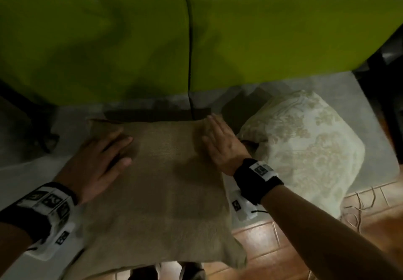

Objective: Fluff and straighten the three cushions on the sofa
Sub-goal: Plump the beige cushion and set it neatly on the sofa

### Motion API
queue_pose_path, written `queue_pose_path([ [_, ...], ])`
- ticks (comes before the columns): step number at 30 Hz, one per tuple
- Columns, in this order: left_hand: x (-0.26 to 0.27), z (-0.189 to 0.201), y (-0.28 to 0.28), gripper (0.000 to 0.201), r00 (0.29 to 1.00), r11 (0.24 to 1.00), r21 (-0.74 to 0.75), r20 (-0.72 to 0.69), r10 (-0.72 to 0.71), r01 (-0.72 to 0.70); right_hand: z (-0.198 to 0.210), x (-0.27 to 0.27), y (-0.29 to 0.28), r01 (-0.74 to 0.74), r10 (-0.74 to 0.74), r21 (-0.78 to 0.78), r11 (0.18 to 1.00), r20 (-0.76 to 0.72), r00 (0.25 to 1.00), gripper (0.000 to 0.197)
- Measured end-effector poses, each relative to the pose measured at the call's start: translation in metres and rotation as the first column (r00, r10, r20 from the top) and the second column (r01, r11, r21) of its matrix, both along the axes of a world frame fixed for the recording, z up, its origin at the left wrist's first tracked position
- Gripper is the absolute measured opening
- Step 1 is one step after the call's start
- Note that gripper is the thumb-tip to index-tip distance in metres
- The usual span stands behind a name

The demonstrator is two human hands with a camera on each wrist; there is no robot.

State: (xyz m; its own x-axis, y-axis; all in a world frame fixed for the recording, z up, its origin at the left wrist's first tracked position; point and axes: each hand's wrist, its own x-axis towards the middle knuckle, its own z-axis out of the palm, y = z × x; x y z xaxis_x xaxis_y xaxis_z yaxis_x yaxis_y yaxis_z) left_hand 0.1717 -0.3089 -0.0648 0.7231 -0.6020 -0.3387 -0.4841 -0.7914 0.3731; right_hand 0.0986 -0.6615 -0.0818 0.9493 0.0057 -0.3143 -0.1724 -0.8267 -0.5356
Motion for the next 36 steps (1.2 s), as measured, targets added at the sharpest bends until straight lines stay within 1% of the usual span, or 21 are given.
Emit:
queue_pose_path([
  [1,0.006,0.004,-0.006,0.069,0.998,0.997,-0.062,0.046,-0.033,0.036,0.007,0.01,0.009,-0.083,0.086,-0.037,0.996,0.108,0.99,0.065],
  [2,0.011,0.005,-0.011,0.065,0.998,0.992,-0.112,0.041,-0.051,0.055,0.009,0.021,0.019,-0.181,0.19,-0.072,0.981,0.14,0.972,0.065],
  [4,0.02,-0.007,-0.021,0.062,0.993,0.98,-0.179,-0.067,-0.096,0.083,0.0,0.039,0.039,-0.349,0.351,-0.062,0.935,0.028,0.936,0.065],
  [6,0.023,-0.027,-0.023,0.058,0.973,0.991,-0.089,-0.197,-0.119,0.103,-0.016,0.045,0.049,-0.398,0.391,-0.015,0.917,-0.154,0.907,0.067],
  [8,0.021,-0.044,-0.014,0.058,0.947,1.0,-0.001,-0.319,-0.016,0.017,-0.028,0.042,0.043,-0.312,0.305,0.021,0.95,-0.272,0.913,0.071],
  [10,0.019,-0.049,-0.001,0.065,0.928,0.995,0.014,-0.358,0.1,-0.101,-0.034,0.037,0.027,-0.164,0.164,0.03,0.986,-0.351,0.922,0.07],
  [12,0.023,-0.052,0.015,0.077,0.901,0.984,0.082,-0.396,0.177,-0.157,-0.041,0.031,0.007,-0.059,0.04,-0.024,0.998,-0.473,0.88,0.08],
  [14,0.034,-0.056,0.027,0.084,0.894,0.96,0.24,-0.386,0.228,-0.142,-0.043,0.027,-0.006,-0.049,0.009,-0.062,0.997,-0.527,0.85,0.093],
  [15,0.041,-0.054,0.03,0.079,0.898,0.94,0.314,-0.362,0.251,-0.136,-0.04,0.028,-0.009,-0.072,0.031,-0.061,0.996,-0.51,0.859,0.093],
  [16,0.049,-0.055,0.033,0.071,0.899,0.923,0.336,-0.319,0.299,-0.187,-0.037,0.03,-0.009,-0.103,0.061,-0.061,0.993,-0.487,0.872,0.085],
  [17,0.057,-0.05,0.034,0.063,0.905,0.918,0.286,-0.245,0.347,-0.275,-0.033,0.034,-0.008,-0.097,0.064,-0.05,0.994,-0.448,0.892,0.07],
  [18,0.068,-0.054,0.037,0.057,0.88,0.895,0.183,-0.186,0.437,-0.406,-0.031,0.04,-0.008,-0.012,0.003,-0.02,1.0,-0.395,0.919,0.057],
  [20,0.089,-0.055,0.045,0.047,0.789,0.801,0.012,-0.167,0.592,-0.598,-0.029,0.055,-0.01,0.266,-0.237,0.061,0.962,-0.302,0.924,0.05],
  [22,0.103,-0.054,0.049,0.05,0.746,0.781,-0.01,-0.305,0.592,-0.625,-0.031,0.069,-0.016,0.445,-0.409,0.075,0.893,-0.279,0.869,0.053],
  [23,0.106,-0.049,0.046,0.039,0.744,0.794,0.002,-0.348,0.571,-0.608,-0.031,0.073,-0.019,0.484,-0.449,0.053,0.873,-0.298,0.842,0.054],
  [25,0.109,-0.049,0.047,0.021,0.816,0.878,0.027,-0.356,0.455,-0.478,-0.034,0.076,-0.025,0.48,-0.455,-0.019,0.877,-0.355,0.817,0.051],
  [27,0.11,-0.048,0.05,0.011,0.856,0.903,0.01,-0.313,0.41,-0.429,-0.039,0.077,-0.03,0.462,-0.452,-0.064,0.885,-0.358,0.817,0.046],
  [30,0.112,-0.052,0.061,0.013,0.789,0.854,-0.049,-0.414,0.454,-0.517,-0.046,0.078,-0.034,0.533,-0.529,-0.065,0.844,-0.268,0.805,0.044],
  [33,0.109,-0.06,0.066,0.022,0.723,0.83,-0.012,-0.498,0.479,-0.558,-0.044,0.081,-0.034,0.584,-0.565,0.002,0.812,-0.251,0.786,0.032],
  [34,0.108,-0.063,0.066,0.02,0.725,0.823,-0.029,-0.491,0.483,-0.568,-0.042,0.082,-0.035,0.593,-0.57,0.007,0.805,-0.264,0.778,0.029],
  [36,0.112,-0.064,0.069,0.017,0.73,0.783,-0.07,-0.422,0.538,-0.618,-0.039,0.08,-0.037,0.545,-0.538,-0.043,0.837,-0.246,0.806,0.028],
])
